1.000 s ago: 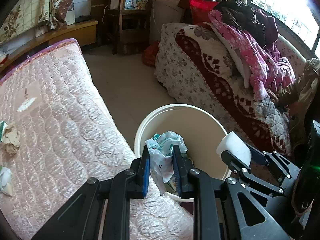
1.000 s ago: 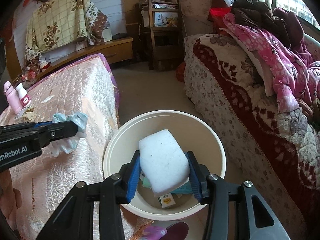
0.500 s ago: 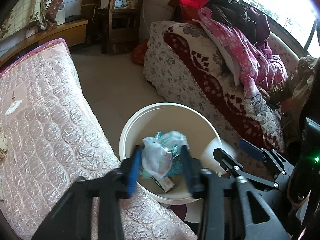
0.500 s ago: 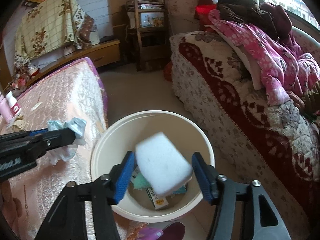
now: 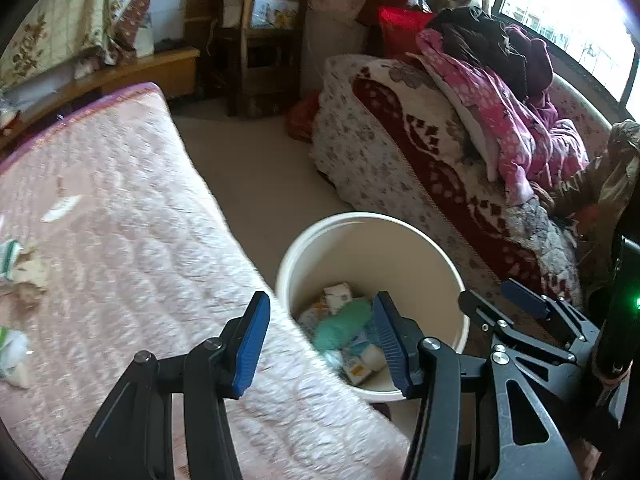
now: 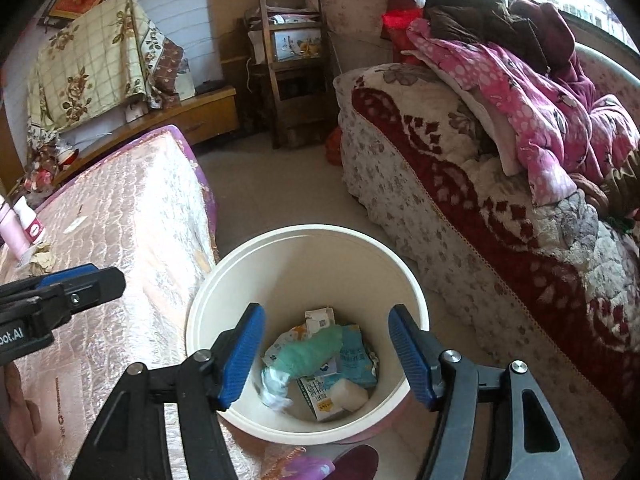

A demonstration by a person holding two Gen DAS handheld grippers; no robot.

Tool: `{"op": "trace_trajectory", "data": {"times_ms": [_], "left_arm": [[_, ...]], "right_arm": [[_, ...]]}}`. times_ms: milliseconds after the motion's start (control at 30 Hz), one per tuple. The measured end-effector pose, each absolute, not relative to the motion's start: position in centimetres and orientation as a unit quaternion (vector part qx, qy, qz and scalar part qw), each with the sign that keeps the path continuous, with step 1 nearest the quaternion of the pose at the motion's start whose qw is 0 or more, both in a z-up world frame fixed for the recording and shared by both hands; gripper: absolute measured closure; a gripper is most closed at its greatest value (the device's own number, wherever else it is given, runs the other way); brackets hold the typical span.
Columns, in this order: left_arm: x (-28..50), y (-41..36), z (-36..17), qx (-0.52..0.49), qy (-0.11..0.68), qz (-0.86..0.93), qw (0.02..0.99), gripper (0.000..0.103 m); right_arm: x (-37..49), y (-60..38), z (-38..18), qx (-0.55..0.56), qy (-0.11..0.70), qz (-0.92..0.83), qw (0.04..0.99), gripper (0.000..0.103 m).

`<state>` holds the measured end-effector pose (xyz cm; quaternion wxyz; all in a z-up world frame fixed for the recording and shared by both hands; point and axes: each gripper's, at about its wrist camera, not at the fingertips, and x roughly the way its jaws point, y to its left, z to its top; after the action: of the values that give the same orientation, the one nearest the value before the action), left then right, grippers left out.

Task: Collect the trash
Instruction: 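Withdraw both open tools from the bucket back over the bedspread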

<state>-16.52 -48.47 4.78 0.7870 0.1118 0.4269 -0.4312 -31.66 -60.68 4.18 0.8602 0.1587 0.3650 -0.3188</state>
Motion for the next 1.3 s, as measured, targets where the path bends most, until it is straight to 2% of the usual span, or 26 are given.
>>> {"op": "trace_trajectory", "data": {"times_ms": [633, 1000, 1300], "left_arm": [[-15.6, -36.1, 8.1, 0.112, 0.383, -0.331, 0.855, 0.047], [-13.1, -27.5, 7.7, 0.084, 0.401, -0.268, 0.872, 0.047], [-9.1, -22.0, 5.3, 0.054, 0.442, -0.218, 0.868, 0.047]], "right_arm": [[-27.4, -51.4, 7.4, 0.118, 0.355, -0.227, 0.899, 0.035], [-23.1, -44.2, 7.6, 0.096, 0.367, -0.150, 0.913, 0.035], [-20.3, -39.0, 7.4, 0.065, 0.381, -0.101, 0.917, 0.035]]}}
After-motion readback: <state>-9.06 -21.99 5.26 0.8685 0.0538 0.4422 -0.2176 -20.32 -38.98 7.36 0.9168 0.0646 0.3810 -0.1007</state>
